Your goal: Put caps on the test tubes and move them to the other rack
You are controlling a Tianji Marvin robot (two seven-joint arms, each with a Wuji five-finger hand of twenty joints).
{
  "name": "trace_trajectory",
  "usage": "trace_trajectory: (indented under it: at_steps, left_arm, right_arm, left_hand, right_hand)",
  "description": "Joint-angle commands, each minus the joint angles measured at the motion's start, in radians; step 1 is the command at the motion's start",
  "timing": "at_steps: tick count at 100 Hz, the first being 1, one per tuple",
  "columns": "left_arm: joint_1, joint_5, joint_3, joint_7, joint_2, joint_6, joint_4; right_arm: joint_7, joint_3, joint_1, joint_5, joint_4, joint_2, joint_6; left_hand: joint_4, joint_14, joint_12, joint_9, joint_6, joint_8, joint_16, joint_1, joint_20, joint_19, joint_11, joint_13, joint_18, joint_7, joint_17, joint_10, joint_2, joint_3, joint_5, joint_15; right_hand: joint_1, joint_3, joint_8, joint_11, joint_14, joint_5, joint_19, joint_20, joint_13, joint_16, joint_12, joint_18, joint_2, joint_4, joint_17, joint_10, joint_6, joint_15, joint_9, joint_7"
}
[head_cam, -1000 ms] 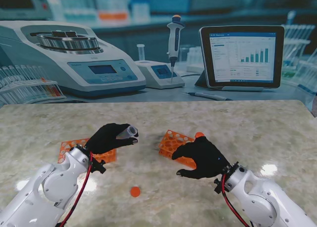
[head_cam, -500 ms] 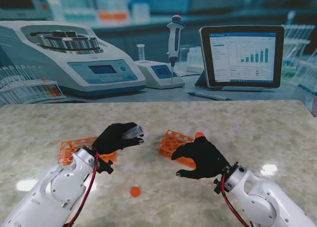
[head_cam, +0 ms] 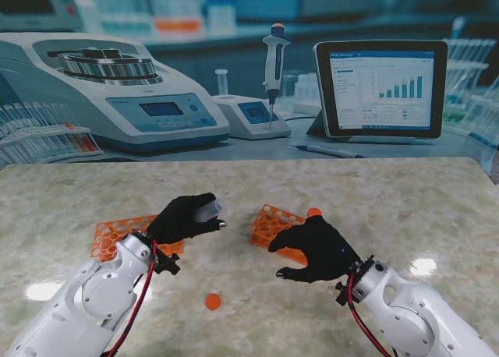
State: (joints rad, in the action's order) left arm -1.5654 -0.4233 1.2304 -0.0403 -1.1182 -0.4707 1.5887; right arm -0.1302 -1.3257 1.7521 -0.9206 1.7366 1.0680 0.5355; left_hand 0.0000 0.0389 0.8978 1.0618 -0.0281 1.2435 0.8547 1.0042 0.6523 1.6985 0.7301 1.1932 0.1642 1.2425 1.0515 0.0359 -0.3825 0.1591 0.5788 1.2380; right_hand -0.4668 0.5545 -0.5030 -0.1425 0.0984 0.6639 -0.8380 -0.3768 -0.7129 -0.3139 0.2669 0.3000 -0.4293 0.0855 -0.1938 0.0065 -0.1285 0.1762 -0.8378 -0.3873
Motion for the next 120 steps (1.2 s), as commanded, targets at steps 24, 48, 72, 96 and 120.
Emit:
trace_trajectory:
  at_steps: [24,48,72,96,120]
  left_arm:
    - [0.014,-0.042,-0.014,-0.038,-0.005,-0.029,-0.029]
    - [0.028,-0.061,-0.032,-0.061,-0.008,-0.047,-0.053]
    - [0.043,-0.041,-0.052,-0.067,-0.012,-0.057,-0.083]
    - [0.048,-0.026,-0.057,-0.065,-0.014,-0.057,-0.088]
    - [0.047,-0.011,-0.054,-0.053,-0.013,-0.062,-0.087]
  right_arm:
    - [0.008,0.017,0.002,0.003,0.004,0.001,0.007]
    - [0.018,0.036,-0.002,-0.002,0.010,-0.002,0.010]
    - [0.029,0.065,-0.011,-0.007,0.012,-0.005,0.013]
    - [0.028,0.115,-0.035,-0.009,0.004,-0.007,0.017]
    - [0.047,0.181,-0.068,-0.011,-0.005,-0.012,0.014]
  left_hand:
    - [-0.010,0.086,0.147,-0.008,-0.024,0.285,-0.009,0.079,-0.136,-0.350,-0.239,-0.037,0.190,0.117,-0.120,-0.053,0.006,-0.022,0.072,-0.493]
    - [-0.006,0.060,0.283,-0.050,-0.043,0.313,0.022,0.086,-0.082,-0.794,-0.214,-0.253,0.168,0.116,-0.609,-0.086,0.017,-0.042,0.062,-0.594]
    - [-0.015,0.061,0.227,-0.056,-0.075,0.311,0.262,0.011,-0.041,-0.625,0.061,-0.250,0.243,0.115,-0.521,-0.016,0.055,0.021,0.063,-0.200]
    - [-0.018,0.005,0.232,-0.006,-0.097,0.299,0.284,-0.007,0.029,0.099,0.156,-0.140,0.144,0.116,-0.001,0.022,0.061,0.019,0.067,0.065]
    - [-0.017,-0.009,0.233,0.014,-0.101,0.293,0.267,-0.008,0.033,0.224,0.158,-0.099,0.029,0.116,0.026,0.020,0.062,0.016,0.071,0.098]
  right_hand:
    - [0.028,-0.009,0.009,0.007,-0.020,-0.021,0.000,0.002,0.022,0.008,0.006,0.023,0.035,-0.011,0.008,-0.009,0.009,-0.025,-0.011,0.011]
    - [0.023,0.000,0.009,-0.006,-0.018,-0.022,-0.006,-0.001,0.002,-0.002,0.015,0.021,0.011,-0.009,0.002,-0.007,0.010,-0.010,-0.025,0.010]
    - [0.033,0.033,0.005,-0.037,-0.002,-0.019,-0.025,-0.024,-0.030,-0.077,0.065,0.017,-0.024,-0.002,-0.005,0.003,0.027,0.040,-0.036,0.009]
    - [0.042,0.068,-0.006,-0.059,-0.013,-0.020,-0.055,-0.067,-0.067,-0.159,0.126,0.002,-0.061,0.003,-0.030,0.020,0.068,0.078,-0.025,0.014]
    - [0.017,0.107,-0.033,-0.084,-0.021,-0.015,-0.103,-0.136,-0.082,-0.229,0.185,-0.026,-0.115,0.005,-0.059,0.036,0.085,0.108,-0.011,0.011]
